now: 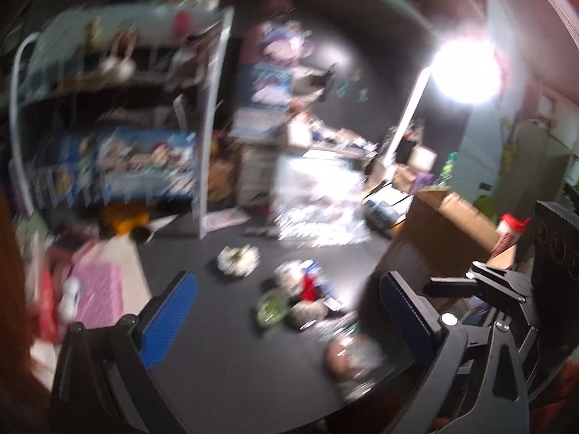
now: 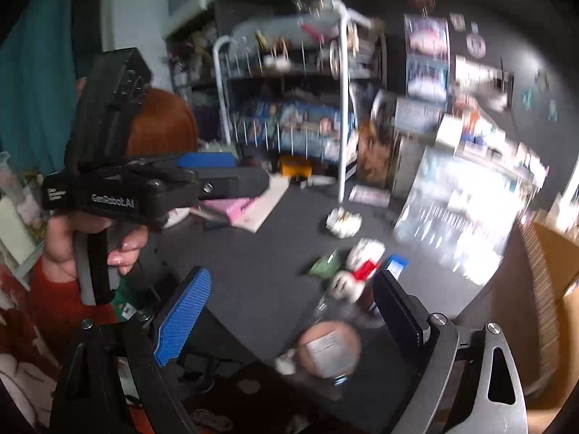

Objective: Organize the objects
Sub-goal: 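Move the right gripper to the peach ball in the plastic bag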

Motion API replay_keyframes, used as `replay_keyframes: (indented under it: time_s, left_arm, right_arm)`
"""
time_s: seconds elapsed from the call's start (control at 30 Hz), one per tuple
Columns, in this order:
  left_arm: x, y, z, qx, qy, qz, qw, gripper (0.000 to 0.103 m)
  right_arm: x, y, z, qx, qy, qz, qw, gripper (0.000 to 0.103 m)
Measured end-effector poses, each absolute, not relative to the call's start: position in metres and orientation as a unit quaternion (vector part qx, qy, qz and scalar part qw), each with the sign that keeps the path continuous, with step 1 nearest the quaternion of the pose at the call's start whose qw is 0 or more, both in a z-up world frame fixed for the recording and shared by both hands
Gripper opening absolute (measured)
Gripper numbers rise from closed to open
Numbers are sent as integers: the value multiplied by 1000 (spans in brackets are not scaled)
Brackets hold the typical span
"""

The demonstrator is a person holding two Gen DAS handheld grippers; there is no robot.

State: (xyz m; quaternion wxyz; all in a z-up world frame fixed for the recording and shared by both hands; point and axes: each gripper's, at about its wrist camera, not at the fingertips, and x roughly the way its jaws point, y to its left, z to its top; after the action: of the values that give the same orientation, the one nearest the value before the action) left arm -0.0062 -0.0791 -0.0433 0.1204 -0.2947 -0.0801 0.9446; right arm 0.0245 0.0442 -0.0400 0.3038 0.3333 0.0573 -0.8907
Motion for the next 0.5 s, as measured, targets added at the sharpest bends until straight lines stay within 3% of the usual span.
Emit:
replay_keyframes:
  time_s: [0.2, 0.5]
  left_arm:
    - [2, -87, -89, -334, -94, 930, 120, 100]
    - [-1, -90, -113, -364, -106, 916, 134, 100]
  right_arm:
    - [15, 39, -116, 394, 5, -897, 199, 93]
    - [0, 41, -150, 408, 20, -905, 115, 92]
